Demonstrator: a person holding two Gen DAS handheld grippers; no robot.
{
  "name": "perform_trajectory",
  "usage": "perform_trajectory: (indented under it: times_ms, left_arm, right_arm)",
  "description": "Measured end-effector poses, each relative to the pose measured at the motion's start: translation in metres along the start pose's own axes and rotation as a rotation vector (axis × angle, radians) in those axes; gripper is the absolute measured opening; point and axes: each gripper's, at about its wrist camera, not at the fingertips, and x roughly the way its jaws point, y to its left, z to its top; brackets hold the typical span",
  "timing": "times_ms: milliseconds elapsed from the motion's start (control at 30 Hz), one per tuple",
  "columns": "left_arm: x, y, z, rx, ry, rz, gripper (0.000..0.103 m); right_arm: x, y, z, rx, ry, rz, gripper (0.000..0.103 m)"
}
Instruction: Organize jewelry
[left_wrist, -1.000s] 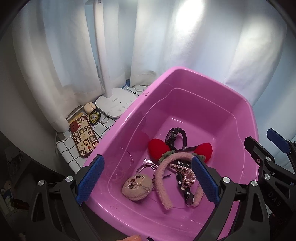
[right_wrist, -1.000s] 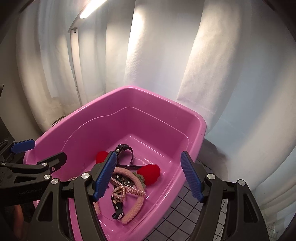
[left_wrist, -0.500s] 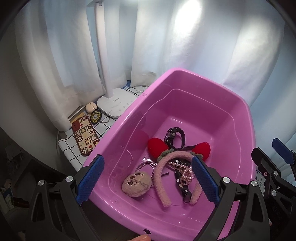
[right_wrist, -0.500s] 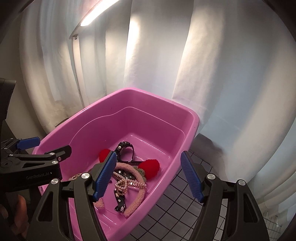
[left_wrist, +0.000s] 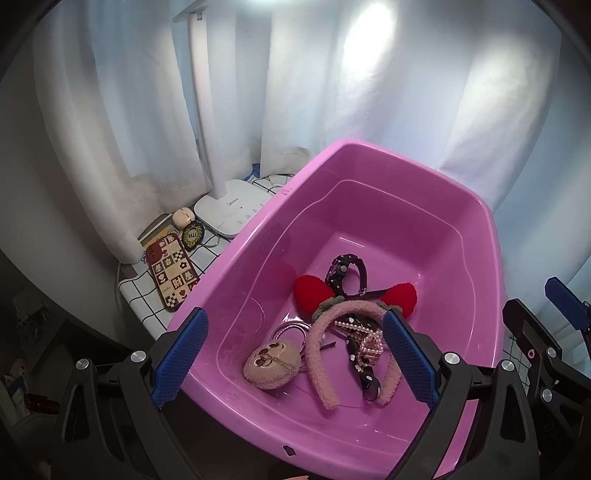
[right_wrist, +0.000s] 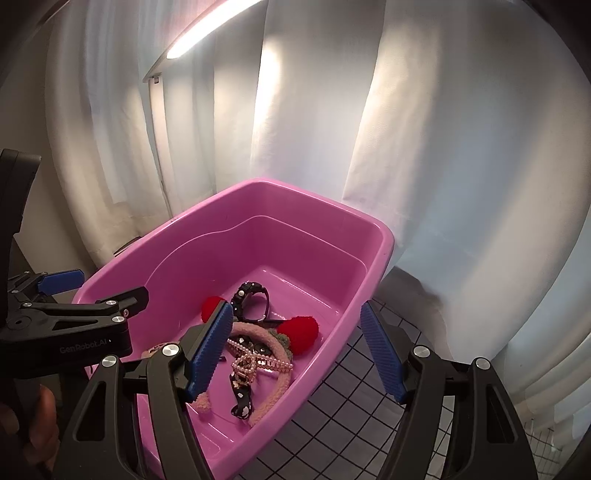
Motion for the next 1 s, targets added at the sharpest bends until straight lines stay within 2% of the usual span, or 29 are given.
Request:
perform_trajectory:
  times_ms: [1000]
  left_arm:
    - [-0.0051,-0.0003,-0.0028,0.003,0.005,-0.003,0.094]
  right_arm:
    - [-0.0051,-0.0023,-0.0019,-0.005,-0.001,0.001,0.069]
